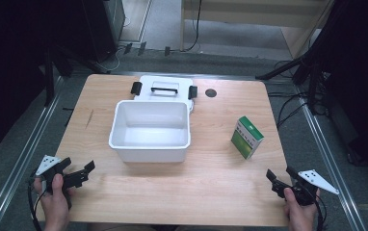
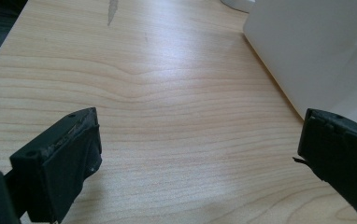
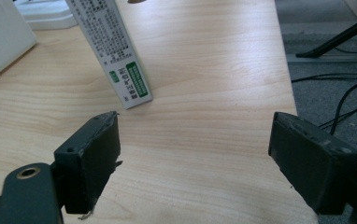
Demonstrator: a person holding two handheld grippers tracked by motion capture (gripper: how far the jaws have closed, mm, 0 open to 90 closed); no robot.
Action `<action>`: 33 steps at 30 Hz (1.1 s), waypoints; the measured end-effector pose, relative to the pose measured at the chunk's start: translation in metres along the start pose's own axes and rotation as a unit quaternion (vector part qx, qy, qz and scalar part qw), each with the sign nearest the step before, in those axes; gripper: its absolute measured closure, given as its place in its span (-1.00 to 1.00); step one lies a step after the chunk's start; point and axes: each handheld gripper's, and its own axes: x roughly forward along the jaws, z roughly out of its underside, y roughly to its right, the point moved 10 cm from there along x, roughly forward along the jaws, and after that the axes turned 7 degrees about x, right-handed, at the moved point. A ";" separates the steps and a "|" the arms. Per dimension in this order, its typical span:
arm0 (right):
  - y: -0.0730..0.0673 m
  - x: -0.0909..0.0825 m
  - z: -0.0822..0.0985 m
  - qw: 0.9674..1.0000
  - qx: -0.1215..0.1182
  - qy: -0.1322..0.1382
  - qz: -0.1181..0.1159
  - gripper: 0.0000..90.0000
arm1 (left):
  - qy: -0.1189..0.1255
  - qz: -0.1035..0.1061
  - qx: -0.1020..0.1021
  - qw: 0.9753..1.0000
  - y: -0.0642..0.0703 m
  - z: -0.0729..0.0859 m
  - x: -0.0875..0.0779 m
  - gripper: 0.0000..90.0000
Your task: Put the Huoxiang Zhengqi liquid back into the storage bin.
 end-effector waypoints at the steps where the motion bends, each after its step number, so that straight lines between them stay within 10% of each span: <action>1: -0.001 0.000 0.001 1.000 -0.002 -0.003 -0.001 -0.61 | 0.000 0.000 0.000 1.000 0.000 0.000 0.000 -0.99; 21: -0.026 0.012 0.000 0.992 -0.069 -0.109 -0.013 -0.55 | 0.002 0.004 0.000 1.000 0.000 0.000 -0.001 -0.99; 30: -0.029 0.010 -0.003 0.979 -0.106 -0.176 0.012 -0.54 | 0.001 0.004 -0.001 1.000 0.001 0.000 -0.001 -0.99; 33: -0.029 0.009 -0.006 0.969 -0.120 -0.214 0.020 -0.55 | 0.003 0.004 -0.002 1.000 0.001 0.000 -0.001 -0.99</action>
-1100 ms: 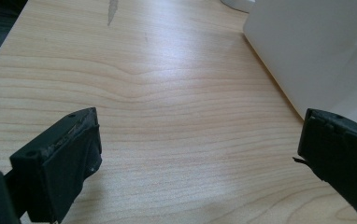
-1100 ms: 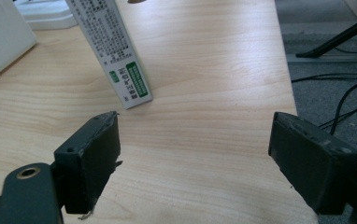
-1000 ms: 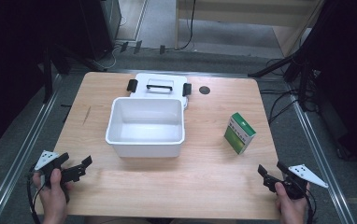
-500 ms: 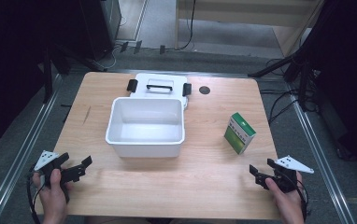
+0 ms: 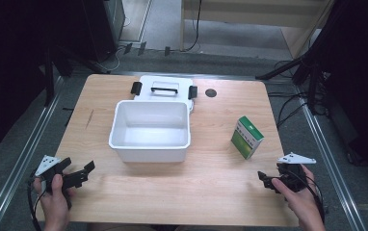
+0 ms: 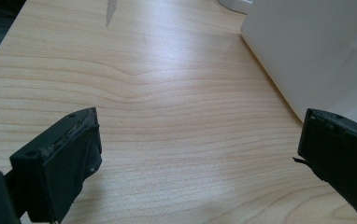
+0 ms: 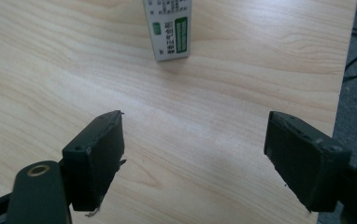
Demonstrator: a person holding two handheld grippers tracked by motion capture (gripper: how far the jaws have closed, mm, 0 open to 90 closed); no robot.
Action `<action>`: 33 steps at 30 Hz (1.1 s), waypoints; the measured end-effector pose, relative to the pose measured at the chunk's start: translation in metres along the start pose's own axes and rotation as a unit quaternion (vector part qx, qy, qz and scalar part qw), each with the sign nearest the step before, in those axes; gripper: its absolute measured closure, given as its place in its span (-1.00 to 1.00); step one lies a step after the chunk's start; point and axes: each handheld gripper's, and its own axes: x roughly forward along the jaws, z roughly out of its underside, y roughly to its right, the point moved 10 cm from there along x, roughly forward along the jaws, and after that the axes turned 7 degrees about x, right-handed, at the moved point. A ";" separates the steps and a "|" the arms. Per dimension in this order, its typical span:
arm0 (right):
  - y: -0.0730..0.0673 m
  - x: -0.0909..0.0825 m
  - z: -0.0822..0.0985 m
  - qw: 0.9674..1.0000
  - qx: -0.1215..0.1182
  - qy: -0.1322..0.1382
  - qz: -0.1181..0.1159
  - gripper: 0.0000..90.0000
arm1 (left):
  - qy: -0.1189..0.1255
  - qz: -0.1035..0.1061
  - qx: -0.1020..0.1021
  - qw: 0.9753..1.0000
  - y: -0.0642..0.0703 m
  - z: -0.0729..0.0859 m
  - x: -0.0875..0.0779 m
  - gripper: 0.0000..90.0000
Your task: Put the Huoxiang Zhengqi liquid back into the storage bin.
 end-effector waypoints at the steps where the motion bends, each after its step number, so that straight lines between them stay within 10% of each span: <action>1: 0.000 0.000 0.000 1.000 -0.003 -0.010 0.001 -0.56 | 0.000 0.000 0.000 1.000 0.000 0.000 0.000 -0.99; 15: -0.006 -0.003 -0.013 0.986 -0.048 -0.162 0.012 -0.60 | -0.003 0.000 0.000 1.000 -0.001 0.001 0.000 -0.99; 22: -0.013 -0.006 -0.022 0.968 -0.072 -0.236 0.031 -0.62 | -0.003 0.002 -0.002 1.000 -0.001 0.001 0.000 -0.99; 33: -0.022 -0.017 -0.058 0.966 -0.082 -0.242 0.031 -0.50 | -0.004 0.002 -0.003 1.000 -0.001 0.001 0.000 -0.99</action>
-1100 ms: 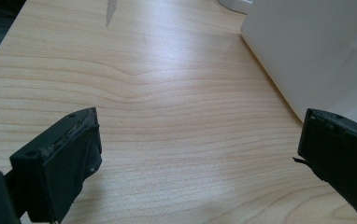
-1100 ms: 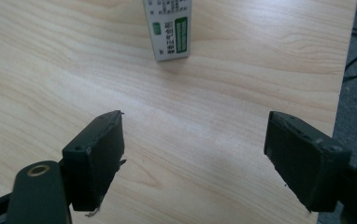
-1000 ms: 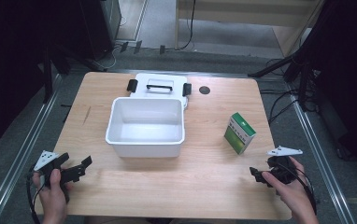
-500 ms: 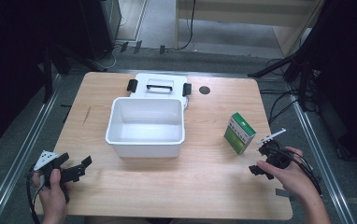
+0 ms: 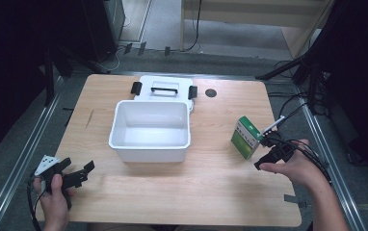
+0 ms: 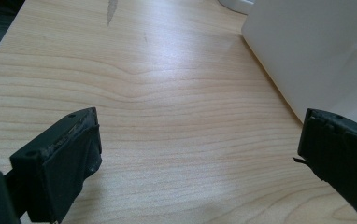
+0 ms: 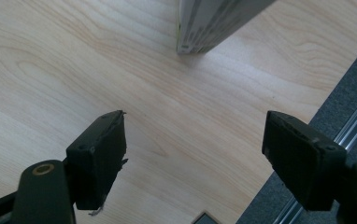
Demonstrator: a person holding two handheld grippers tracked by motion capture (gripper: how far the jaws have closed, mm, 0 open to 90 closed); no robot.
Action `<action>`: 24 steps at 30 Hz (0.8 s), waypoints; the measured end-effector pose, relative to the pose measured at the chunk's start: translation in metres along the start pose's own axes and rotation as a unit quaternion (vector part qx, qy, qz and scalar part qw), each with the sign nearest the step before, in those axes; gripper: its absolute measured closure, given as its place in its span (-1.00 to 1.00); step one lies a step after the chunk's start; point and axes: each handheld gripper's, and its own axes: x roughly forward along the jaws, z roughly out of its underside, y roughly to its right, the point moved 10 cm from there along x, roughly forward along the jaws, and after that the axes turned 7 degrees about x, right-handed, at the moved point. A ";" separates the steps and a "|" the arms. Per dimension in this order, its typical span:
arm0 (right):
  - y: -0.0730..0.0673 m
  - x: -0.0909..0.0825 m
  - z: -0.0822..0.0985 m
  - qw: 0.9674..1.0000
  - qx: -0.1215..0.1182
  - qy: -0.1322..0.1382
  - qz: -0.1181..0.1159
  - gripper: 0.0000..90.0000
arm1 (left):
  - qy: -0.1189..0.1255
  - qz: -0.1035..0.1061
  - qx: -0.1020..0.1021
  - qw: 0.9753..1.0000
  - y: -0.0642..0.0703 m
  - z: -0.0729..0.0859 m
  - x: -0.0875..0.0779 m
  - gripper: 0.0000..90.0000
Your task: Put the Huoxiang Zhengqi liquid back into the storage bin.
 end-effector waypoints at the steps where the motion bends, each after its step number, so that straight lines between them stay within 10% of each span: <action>1: 0.000 0.000 0.000 1.000 0.000 0.000 0.000 -0.50 | 0.000 0.000 0.000 1.000 0.000 0.000 0.000 -0.99; 24: -0.001 -0.021 -0.054 1.000 0.002 -0.013 0.001 -0.12 | 0.001 0.001 -0.002 1.000 0.000 0.000 0.000 -0.99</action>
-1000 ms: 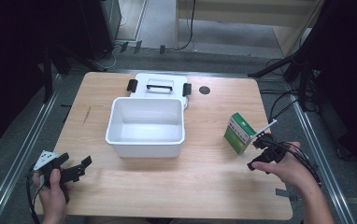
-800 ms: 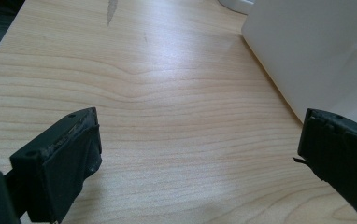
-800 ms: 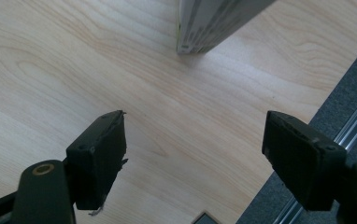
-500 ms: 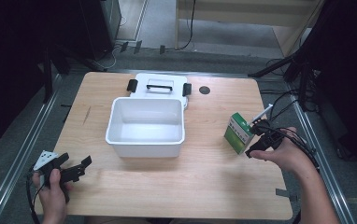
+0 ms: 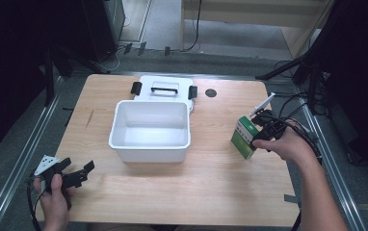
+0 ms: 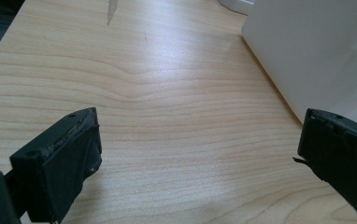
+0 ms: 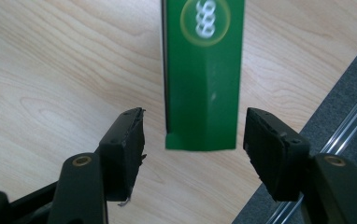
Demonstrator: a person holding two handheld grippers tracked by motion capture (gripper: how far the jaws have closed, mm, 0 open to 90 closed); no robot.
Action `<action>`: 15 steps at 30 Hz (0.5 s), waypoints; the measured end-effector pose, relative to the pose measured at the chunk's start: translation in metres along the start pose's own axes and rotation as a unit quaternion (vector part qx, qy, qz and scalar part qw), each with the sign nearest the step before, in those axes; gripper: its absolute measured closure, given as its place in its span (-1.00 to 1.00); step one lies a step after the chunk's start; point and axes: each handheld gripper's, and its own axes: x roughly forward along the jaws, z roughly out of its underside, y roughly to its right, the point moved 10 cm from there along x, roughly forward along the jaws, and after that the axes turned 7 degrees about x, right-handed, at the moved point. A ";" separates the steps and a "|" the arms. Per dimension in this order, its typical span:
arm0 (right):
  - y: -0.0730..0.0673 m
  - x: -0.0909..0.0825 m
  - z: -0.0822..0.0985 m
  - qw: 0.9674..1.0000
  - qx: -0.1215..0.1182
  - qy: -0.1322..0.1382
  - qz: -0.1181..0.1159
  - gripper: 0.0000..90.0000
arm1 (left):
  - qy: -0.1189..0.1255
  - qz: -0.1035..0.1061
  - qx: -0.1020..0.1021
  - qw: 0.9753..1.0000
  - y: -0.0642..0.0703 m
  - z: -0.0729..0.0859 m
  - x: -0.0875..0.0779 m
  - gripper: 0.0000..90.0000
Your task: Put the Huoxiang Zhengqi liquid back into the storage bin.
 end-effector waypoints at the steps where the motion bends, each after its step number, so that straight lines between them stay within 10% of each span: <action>1: 0.000 0.000 0.000 1.000 0.000 0.000 0.000 -0.12 | 0.000 0.000 0.000 1.000 0.000 0.000 0.000 -0.99; 15: -0.007 0.001 -0.027 1.000 -0.003 0.000 0.007 0.03 | 0.000 0.001 -0.001 1.000 0.000 0.000 0.000 -0.99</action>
